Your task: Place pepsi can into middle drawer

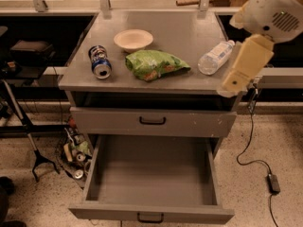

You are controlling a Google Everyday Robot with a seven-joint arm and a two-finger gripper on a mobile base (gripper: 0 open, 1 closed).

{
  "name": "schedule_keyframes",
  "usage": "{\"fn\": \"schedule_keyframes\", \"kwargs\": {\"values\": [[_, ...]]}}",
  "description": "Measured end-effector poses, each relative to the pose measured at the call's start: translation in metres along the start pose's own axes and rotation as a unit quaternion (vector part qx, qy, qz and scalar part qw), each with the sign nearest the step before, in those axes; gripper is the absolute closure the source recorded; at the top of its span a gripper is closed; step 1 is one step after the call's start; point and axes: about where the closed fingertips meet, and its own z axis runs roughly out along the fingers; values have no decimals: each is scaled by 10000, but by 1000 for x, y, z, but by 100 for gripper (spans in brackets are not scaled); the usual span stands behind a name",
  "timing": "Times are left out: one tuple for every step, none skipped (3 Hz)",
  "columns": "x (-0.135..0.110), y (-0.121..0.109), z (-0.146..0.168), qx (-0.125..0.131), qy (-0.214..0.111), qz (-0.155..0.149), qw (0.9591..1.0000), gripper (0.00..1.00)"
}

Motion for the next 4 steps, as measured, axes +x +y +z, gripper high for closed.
{"fn": "schedule_keyframes", "kwargs": {"values": [[-40,7,7,64,-248,-8,9997,0],[-76,15,21,206,-437,276,9984,0],[-81,15,17,263,-499,509,9971,0],[-81,15,16,269,-502,496,9971,0]]}}
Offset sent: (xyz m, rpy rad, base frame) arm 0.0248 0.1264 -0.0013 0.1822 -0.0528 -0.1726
